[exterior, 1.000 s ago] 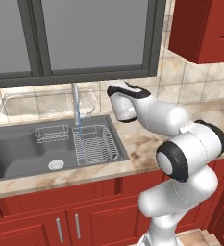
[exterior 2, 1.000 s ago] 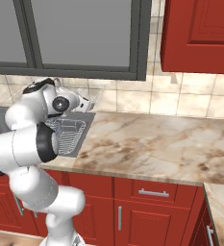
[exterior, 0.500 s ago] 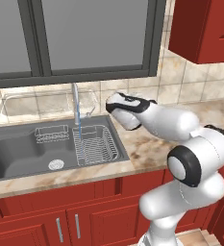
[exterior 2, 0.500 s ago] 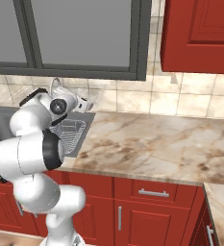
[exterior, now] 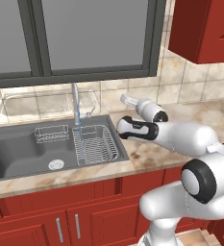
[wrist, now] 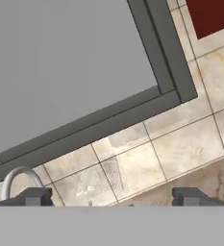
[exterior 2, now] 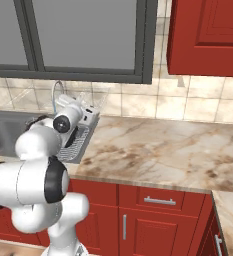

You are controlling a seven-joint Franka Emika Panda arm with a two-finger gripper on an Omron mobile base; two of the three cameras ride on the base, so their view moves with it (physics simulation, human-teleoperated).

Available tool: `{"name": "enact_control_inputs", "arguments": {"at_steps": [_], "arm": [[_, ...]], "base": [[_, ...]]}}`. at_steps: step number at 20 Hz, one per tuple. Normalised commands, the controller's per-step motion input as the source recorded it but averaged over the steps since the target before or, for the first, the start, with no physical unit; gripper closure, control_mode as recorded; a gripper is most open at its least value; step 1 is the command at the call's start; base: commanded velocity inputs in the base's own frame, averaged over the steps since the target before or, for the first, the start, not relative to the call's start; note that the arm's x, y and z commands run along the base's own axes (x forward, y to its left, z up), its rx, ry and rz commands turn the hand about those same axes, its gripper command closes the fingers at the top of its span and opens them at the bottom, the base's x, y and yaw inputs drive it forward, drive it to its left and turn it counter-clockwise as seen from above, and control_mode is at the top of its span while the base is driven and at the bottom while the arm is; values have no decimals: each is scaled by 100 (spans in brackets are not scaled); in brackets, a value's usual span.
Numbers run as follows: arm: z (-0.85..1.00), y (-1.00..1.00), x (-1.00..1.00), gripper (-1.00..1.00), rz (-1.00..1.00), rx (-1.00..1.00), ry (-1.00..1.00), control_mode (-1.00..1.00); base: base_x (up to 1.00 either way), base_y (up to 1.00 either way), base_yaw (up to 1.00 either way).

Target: Turn on the sink faucet and place the jug under the water for a few seconds to fill it up.

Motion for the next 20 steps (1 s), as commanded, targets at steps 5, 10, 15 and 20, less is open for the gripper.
{"name": "enact_control_inputs", "arguments": {"at_steps": [5,10,15,20], "arm": [[88,0,-54,-100,-5,0,6,-100],[100,0,-56,-100,-2,0,22,-100],[94,0,-59,-100,0,0,37,-100],[25,0,-66,-100,0,0,55,-100]], "base": [[0,0,0],[0,0,0],[0,0,0],[0,0,0]]}}
